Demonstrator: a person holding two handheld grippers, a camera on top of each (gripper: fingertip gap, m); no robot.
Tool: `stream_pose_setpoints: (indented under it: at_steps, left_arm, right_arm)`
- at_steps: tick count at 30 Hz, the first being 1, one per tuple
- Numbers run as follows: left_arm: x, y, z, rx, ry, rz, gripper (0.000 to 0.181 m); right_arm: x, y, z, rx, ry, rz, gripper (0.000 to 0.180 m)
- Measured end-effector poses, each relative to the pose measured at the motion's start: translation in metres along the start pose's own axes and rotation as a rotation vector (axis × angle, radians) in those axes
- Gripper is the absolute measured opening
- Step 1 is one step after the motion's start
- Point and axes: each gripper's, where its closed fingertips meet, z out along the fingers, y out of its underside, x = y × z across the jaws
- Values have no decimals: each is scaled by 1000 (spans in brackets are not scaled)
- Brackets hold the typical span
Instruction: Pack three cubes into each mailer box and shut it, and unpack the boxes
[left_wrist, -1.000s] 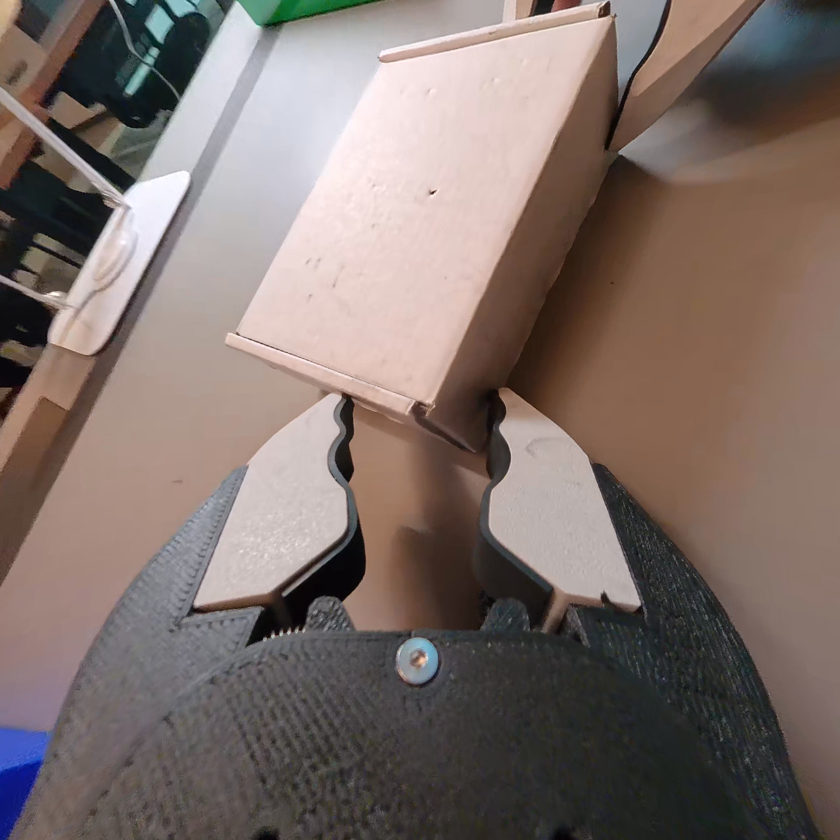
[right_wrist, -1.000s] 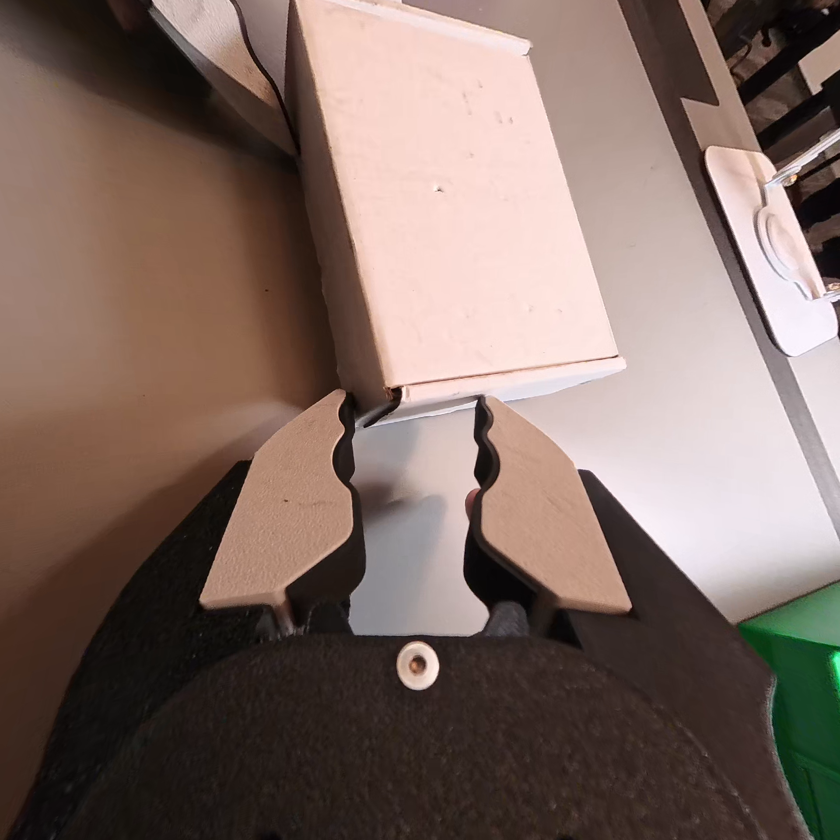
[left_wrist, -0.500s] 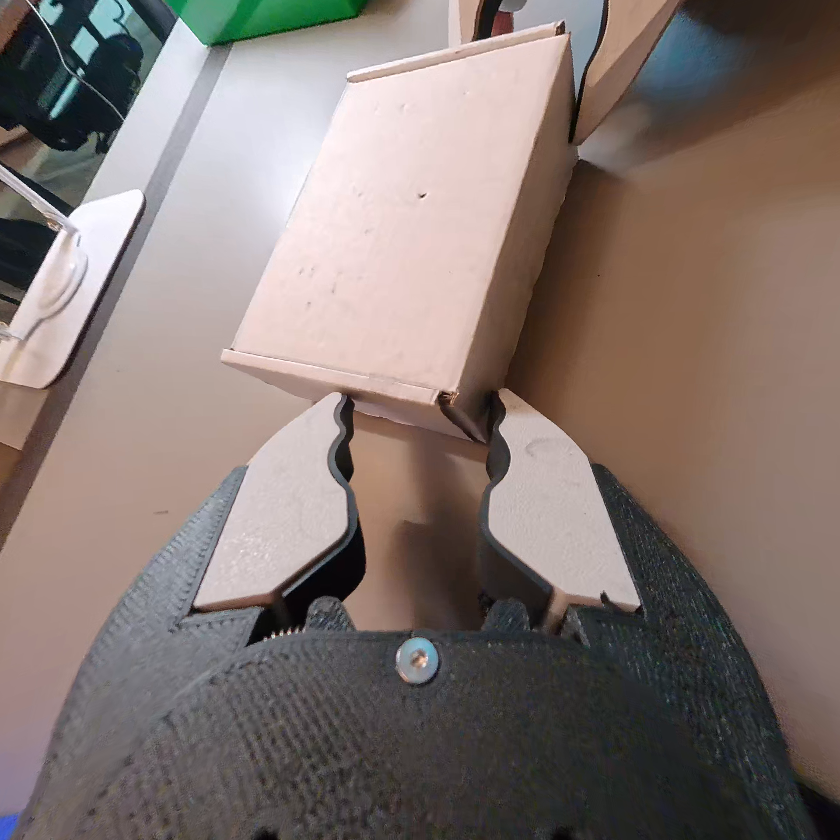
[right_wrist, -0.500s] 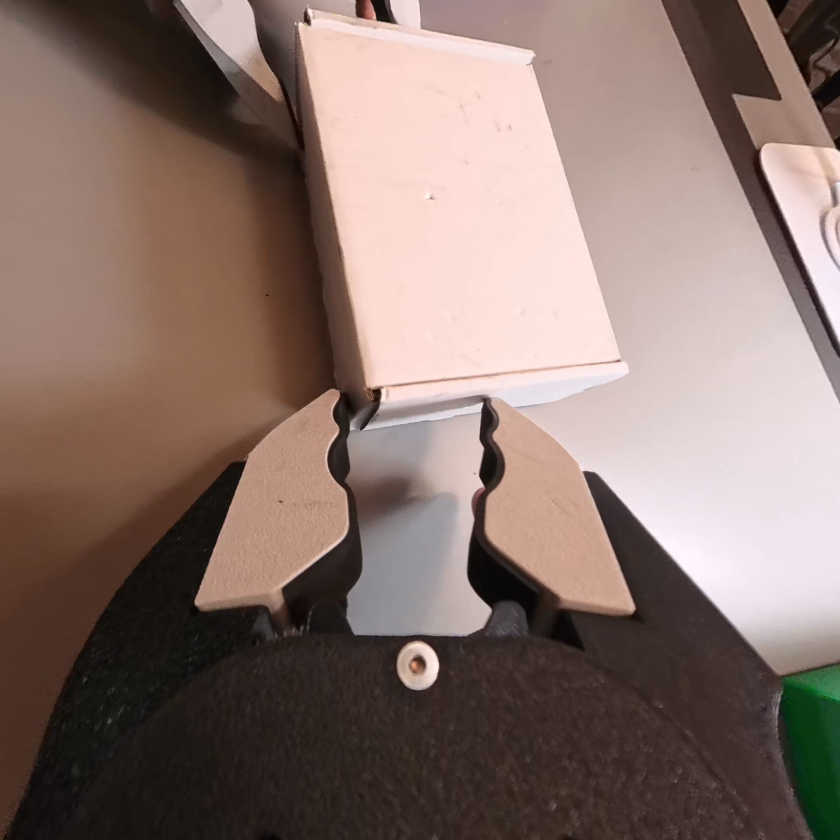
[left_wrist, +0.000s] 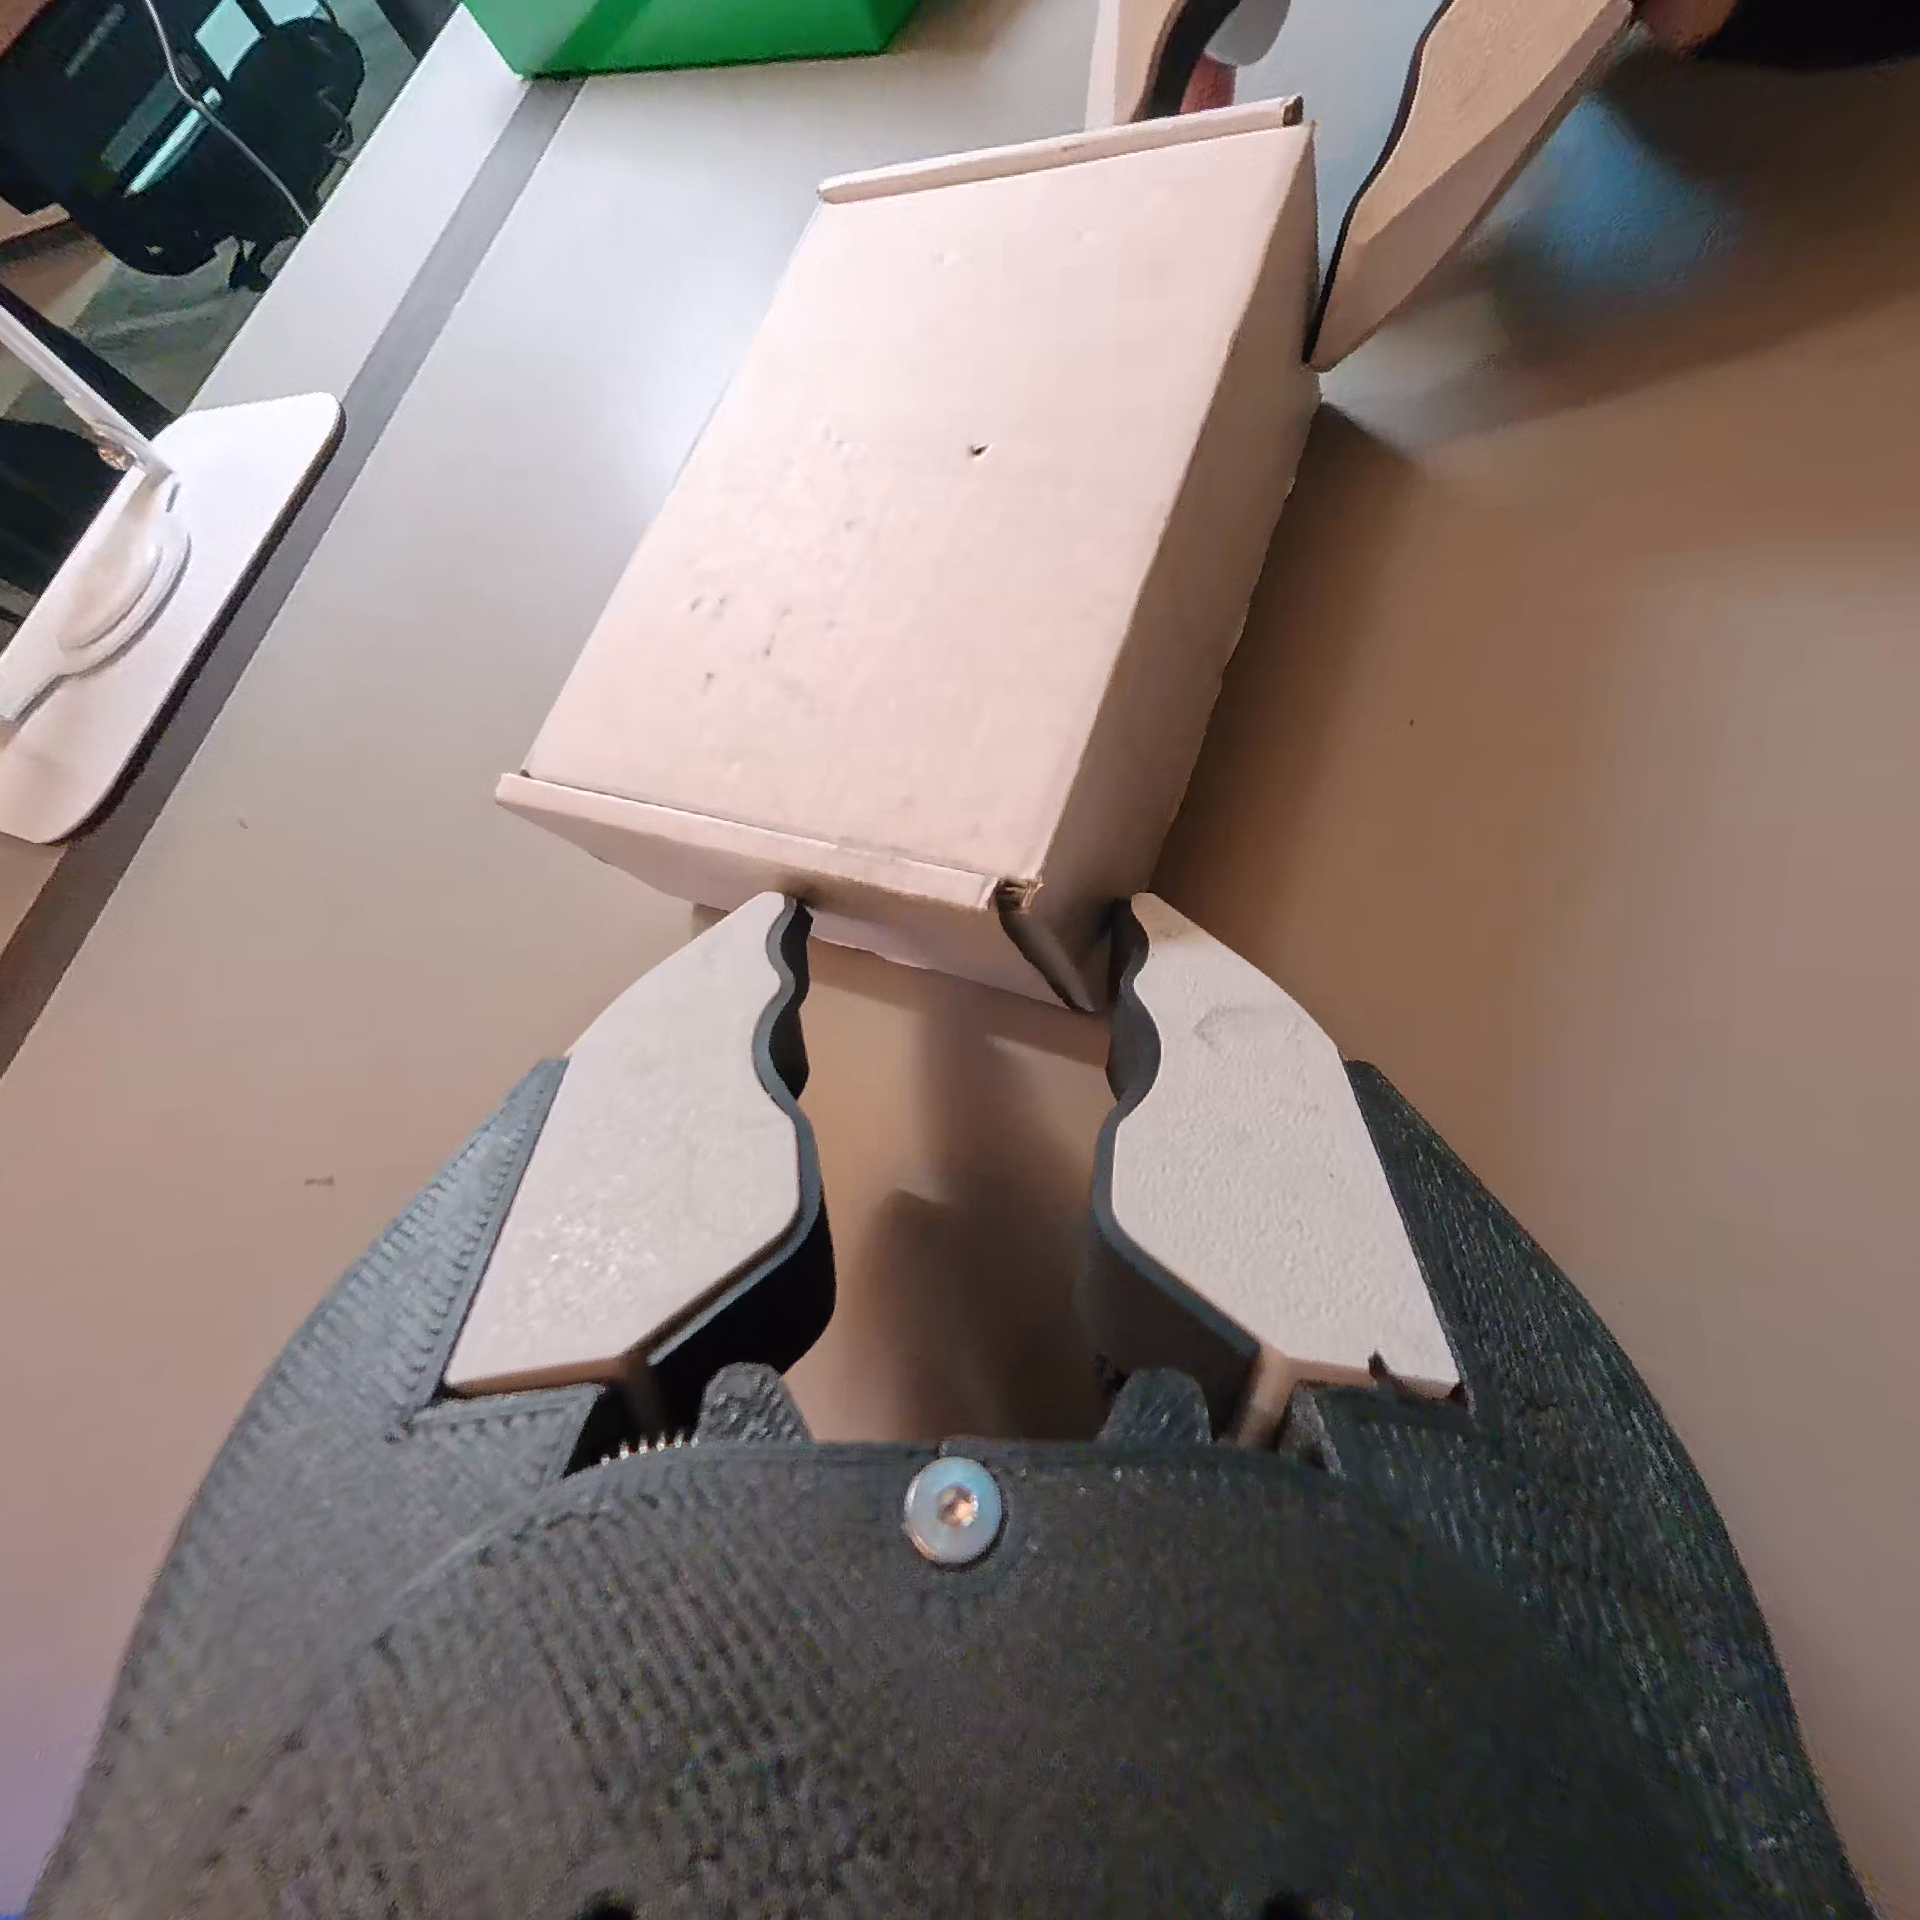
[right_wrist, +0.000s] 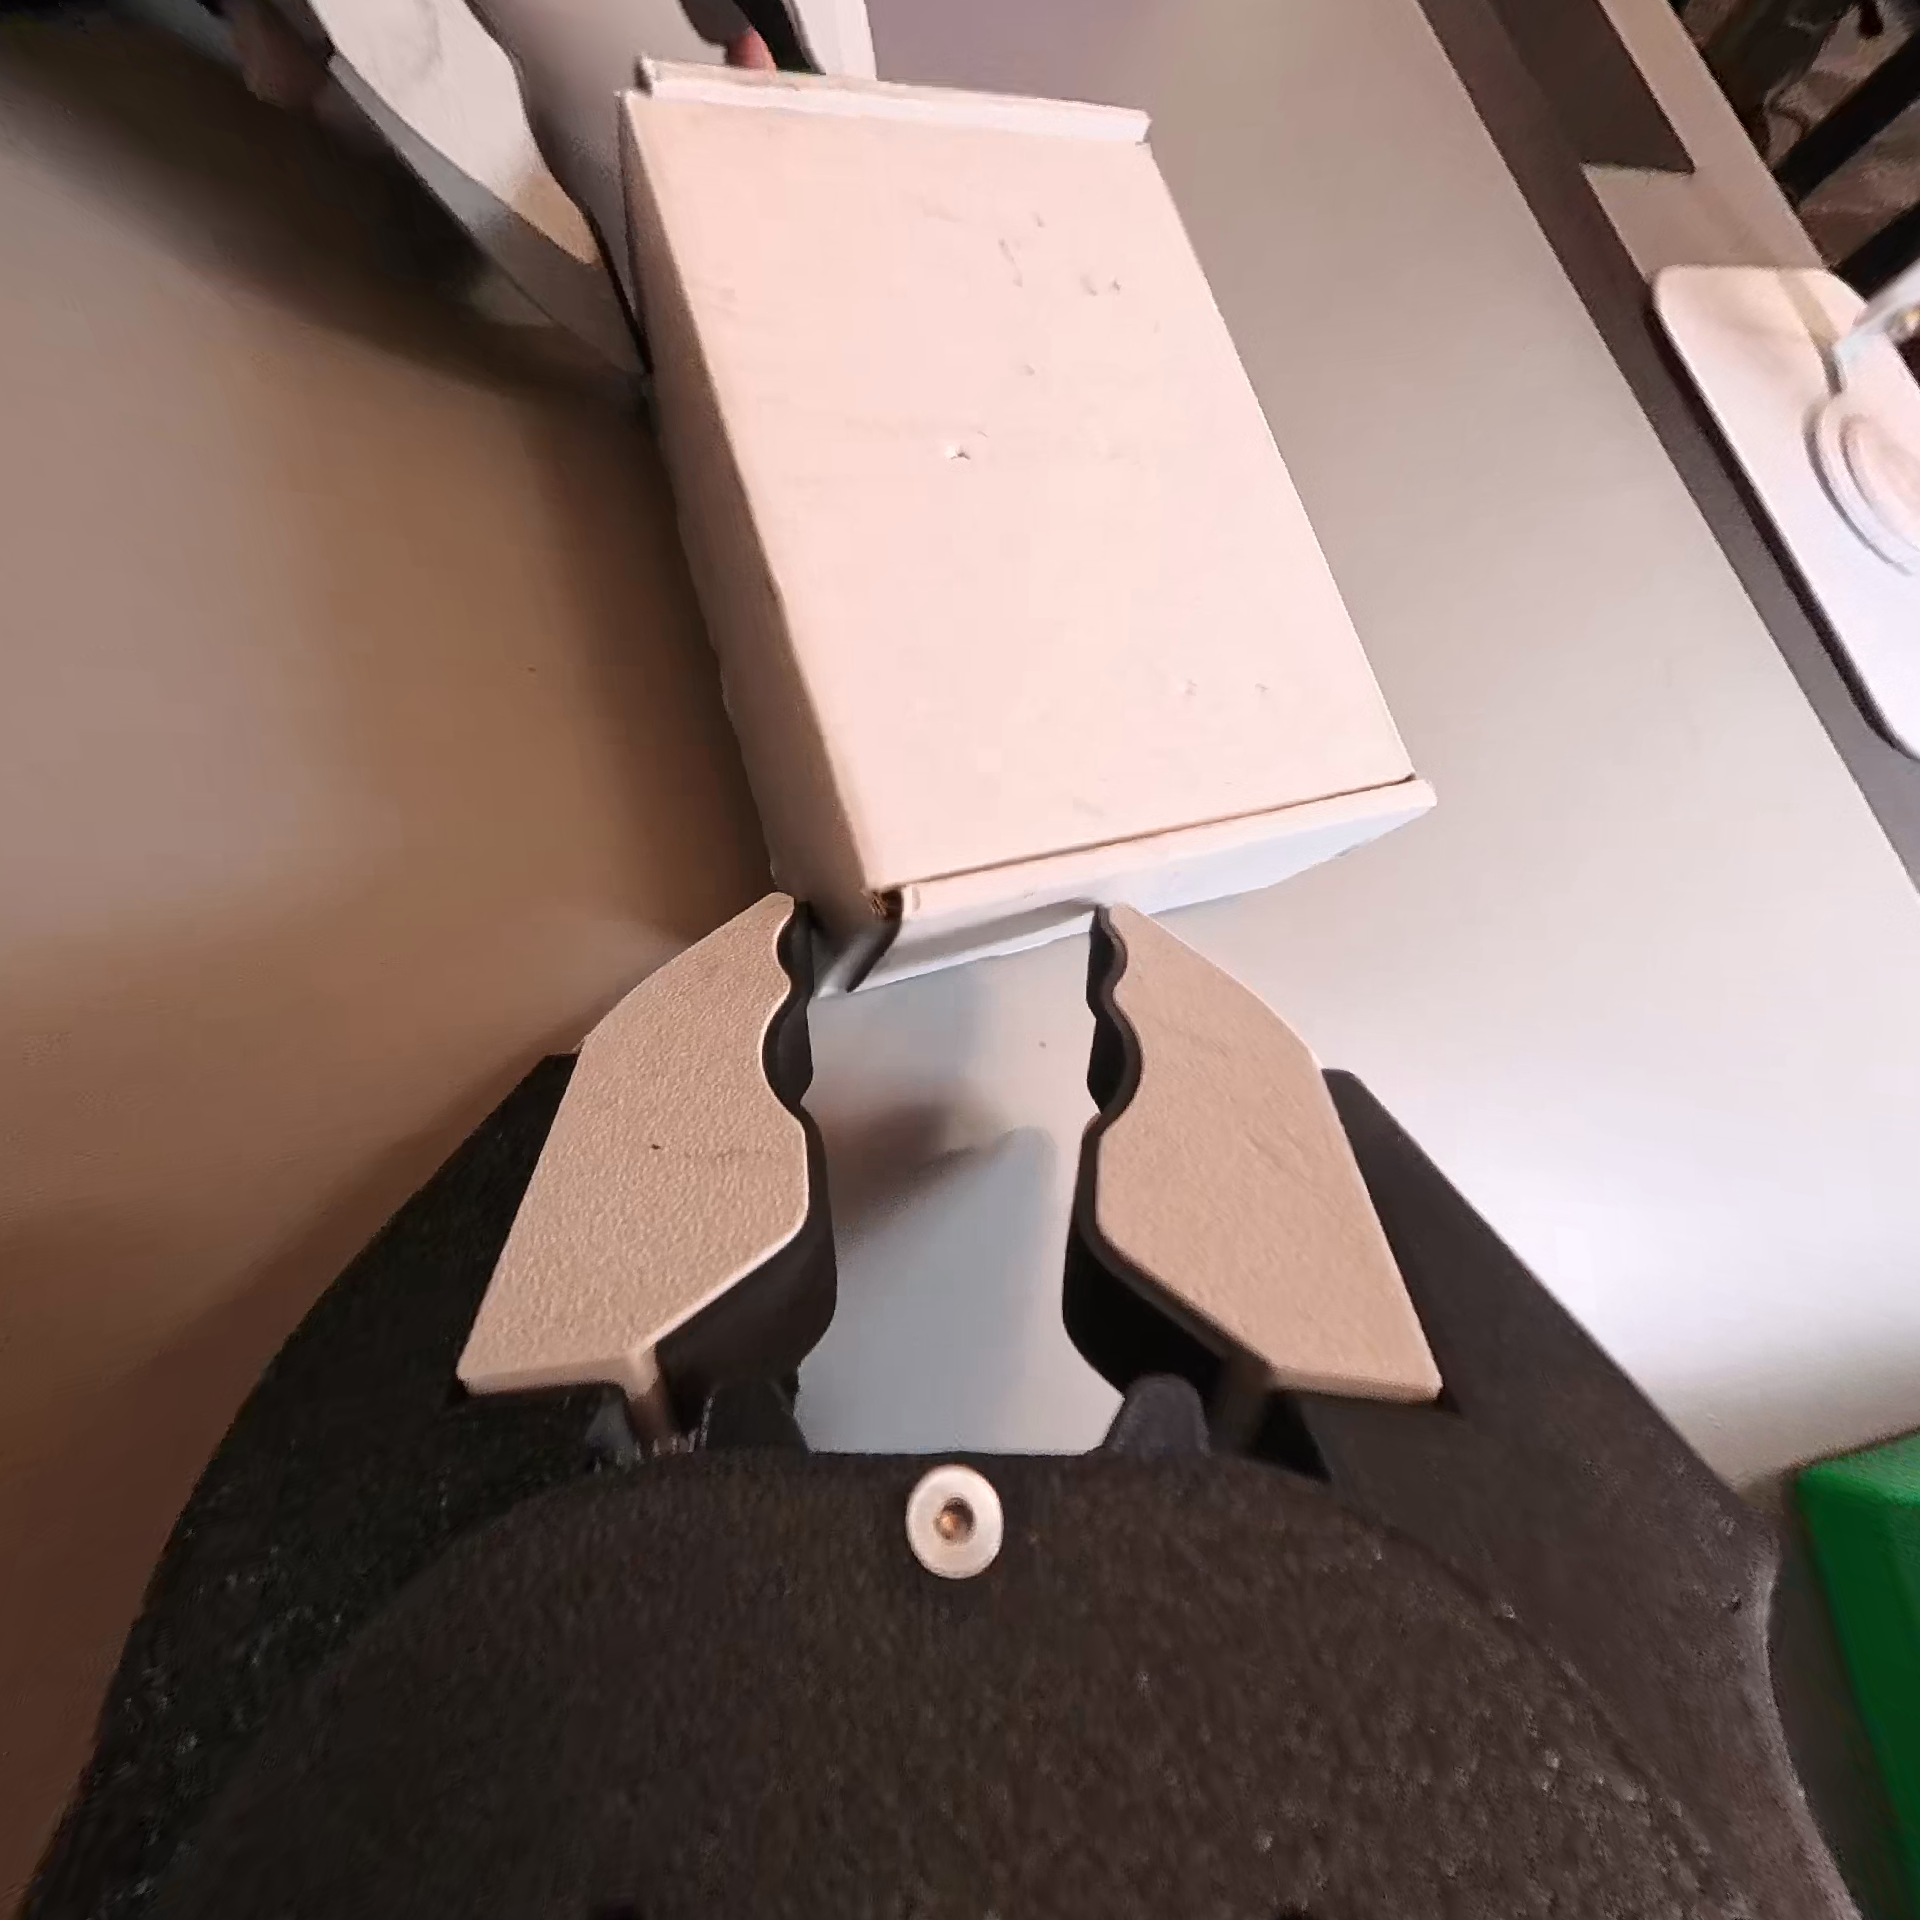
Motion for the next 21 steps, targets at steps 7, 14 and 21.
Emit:
stream_pose_setpoints:
  at_steps: [7,14,21]
  left_arm:
    - [-2,-18,24,-35,-32,40,51]
    - [7,-34,28,17,2,1,55]
    - [6,-34,13,90,37,-77,54]
  right_arm:
    - [30,-16,-32,-115,35,-72,96]
    - [51,-19,-4,-438,-112,-194,106]
    - [37,-23,31,-605,-319,-323,122]
